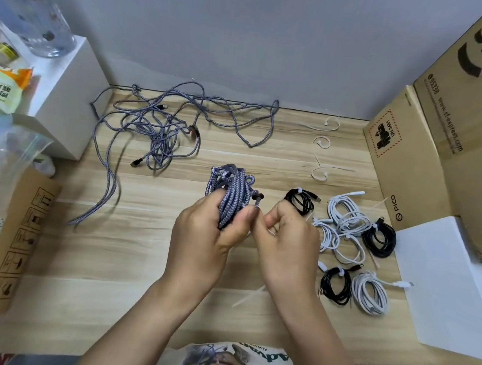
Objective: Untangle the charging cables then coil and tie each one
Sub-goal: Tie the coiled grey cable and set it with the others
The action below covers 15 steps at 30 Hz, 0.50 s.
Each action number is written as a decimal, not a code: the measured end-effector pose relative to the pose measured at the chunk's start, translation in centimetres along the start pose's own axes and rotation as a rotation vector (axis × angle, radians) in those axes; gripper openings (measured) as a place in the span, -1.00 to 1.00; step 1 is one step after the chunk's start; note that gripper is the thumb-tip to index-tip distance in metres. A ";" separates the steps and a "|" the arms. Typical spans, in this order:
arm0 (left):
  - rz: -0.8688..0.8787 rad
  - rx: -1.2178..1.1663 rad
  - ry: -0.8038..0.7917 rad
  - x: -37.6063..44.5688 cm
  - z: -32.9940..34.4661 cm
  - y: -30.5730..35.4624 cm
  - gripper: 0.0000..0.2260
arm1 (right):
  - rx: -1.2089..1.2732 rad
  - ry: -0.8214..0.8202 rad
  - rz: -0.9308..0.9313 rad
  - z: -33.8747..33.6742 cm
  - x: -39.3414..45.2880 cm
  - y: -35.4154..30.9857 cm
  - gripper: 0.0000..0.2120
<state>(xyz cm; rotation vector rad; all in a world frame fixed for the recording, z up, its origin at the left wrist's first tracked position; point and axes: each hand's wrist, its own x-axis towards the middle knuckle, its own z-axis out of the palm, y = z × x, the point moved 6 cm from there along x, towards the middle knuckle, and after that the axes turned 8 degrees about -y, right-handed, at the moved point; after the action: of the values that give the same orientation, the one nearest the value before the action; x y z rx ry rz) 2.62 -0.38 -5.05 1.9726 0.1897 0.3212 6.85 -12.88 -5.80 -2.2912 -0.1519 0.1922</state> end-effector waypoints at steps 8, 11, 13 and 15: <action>0.051 0.025 0.040 0.1 -0.7 0.0 -0.79 | 0.850 -0.334 0.195 1.8 -0.2 -0.1 -0.66; 0.052 0.002 0.034 0.2 -0.7 -0.1 -0.80 | 1.028 -0.442 0.233 2.5 -0.6 -0.4 -0.70; 0.063 -0.013 0.027 0.2 -0.6 0.1 -0.80 | 1.154 -0.492 0.253 3.0 -0.8 -0.6 -0.74; 0.058 -0.072 0.015 0.2 -0.4 0.2 -0.76 | 1.234 -0.517 0.265 3.3 -0.8 -0.7 -0.80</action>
<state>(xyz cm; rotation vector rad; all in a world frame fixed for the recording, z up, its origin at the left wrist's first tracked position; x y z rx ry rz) 2.66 -0.05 -4.68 1.9078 0.1290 0.3749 5.39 -10.18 -7.39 -0.9886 0.0231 0.7705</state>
